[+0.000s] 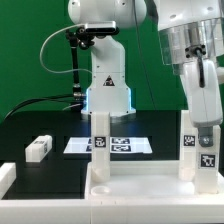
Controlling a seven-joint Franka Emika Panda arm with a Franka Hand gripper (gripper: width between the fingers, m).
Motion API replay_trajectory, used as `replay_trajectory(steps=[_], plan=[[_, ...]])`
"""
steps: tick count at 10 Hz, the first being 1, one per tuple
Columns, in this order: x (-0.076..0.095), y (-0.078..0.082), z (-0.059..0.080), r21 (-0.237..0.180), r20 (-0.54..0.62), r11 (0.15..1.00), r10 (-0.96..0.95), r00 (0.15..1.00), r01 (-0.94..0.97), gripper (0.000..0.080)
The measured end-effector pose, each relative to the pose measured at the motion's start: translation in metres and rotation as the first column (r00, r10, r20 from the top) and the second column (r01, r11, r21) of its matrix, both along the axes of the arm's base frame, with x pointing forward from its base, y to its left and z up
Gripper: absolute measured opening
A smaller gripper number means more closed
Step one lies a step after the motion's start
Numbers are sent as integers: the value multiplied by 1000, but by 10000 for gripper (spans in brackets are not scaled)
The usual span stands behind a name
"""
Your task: Assemble desk
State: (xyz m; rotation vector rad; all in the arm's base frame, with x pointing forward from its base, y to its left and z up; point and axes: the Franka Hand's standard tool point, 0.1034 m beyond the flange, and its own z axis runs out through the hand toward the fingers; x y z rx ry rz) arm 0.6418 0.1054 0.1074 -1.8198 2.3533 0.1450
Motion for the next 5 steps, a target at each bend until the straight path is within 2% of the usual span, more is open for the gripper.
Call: replay_trajectory(steps=[2, 3, 4, 5], plan=[[0, 1, 0, 8, -22, 991, -136, 991, 136, 292], [0, 1, 0, 7, -18, 993, -116, 993, 116, 292], [0, 2, 0, 0, -6, 999, -38, 999, 38, 376], [-1, 4, 0, -17, 12, 993, 117, 993, -117, 555]])
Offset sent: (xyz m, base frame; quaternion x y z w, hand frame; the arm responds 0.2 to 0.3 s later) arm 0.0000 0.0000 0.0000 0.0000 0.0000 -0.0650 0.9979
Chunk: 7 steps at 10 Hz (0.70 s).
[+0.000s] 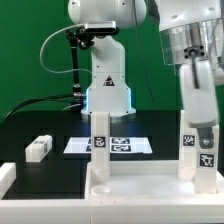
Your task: Assemble desk
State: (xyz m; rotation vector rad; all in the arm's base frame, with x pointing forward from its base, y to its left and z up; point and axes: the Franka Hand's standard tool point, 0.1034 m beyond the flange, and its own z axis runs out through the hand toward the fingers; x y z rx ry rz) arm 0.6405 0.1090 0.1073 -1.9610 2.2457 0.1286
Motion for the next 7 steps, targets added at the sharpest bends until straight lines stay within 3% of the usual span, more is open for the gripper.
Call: replay_trajectory(steps=[1, 2, 7], plan=[[0, 4, 1, -19, 27, 983, 183, 983, -182, 555], [-2, 9, 3, -17, 30, 950, 311, 950, -311, 620], [-2, 6, 2, -56, 71, 807, 591, 804, -588, 649]])
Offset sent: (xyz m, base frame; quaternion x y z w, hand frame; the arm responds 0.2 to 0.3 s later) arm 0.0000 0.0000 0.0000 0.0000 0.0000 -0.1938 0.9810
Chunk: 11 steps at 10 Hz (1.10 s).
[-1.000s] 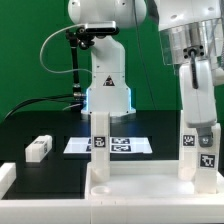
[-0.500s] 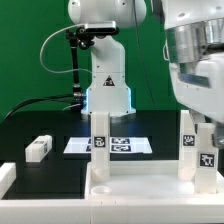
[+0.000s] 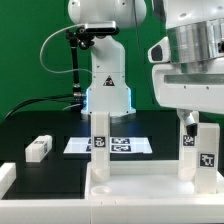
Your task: Assemble desk
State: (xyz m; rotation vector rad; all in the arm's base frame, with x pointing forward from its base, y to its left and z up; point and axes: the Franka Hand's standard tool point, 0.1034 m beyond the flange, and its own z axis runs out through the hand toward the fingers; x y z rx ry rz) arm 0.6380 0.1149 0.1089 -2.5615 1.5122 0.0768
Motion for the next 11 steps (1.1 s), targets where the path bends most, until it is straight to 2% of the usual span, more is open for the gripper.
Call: replay_trajectory(steps=[1, 2, 3, 4, 5, 6, 7, 8, 9, 10, 11], plan=[[1, -2, 0, -54, 33, 976, 215, 976, -213, 649], [10, 1, -2, -149, 130, 902, 424, 896, -405, 649], [7, 5, -10, -185, 177, 888, 451, 875, -420, 649], [3, 4, -12, -171, 157, 895, 437, 885, -412, 649], [4, 4, -11, -169, 162, 903, 420, 893, -394, 510], [4, 3, -12, -165, 161, 911, 402, 901, -377, 510], [3, 2, -13, -146, 156, 945, 314, 936, -293, 360], [1, -2, -14, -128, 143, 972, 216, 966, -198, 309], [1, -2, -14, -126, 142, 974, 204, 969, -186, 309], [1, -2, -14, -102, 136, 991, 105, 985, -92, 309], [0, -5, -14, -62, 107, 995, -70, 992, 77, 304]])
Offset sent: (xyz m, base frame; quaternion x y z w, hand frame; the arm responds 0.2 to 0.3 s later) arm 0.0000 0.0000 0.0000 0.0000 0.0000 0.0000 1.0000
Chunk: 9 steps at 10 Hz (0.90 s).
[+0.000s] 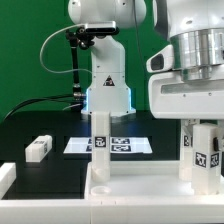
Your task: Assemble desk
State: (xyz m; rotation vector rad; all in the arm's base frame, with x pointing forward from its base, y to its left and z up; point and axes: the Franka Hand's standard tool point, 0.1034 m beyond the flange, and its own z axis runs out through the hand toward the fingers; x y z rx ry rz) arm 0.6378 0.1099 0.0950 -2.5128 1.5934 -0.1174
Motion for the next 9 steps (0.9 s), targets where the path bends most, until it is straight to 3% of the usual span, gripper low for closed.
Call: replay_trajectory(steps=[2, 4, 7, 9], plan=[[3, 2, -1, 50, -94, 951, -299, 950, 304, 297], [5, 5, -2, 73, -157, 817, -557, 815, 572, 296], [5, 1, -2, 64, -174, 692, -701, 691, 719, 295], [5, -3, -2, 58, -172, 676, -718, 674, 735, 295]])
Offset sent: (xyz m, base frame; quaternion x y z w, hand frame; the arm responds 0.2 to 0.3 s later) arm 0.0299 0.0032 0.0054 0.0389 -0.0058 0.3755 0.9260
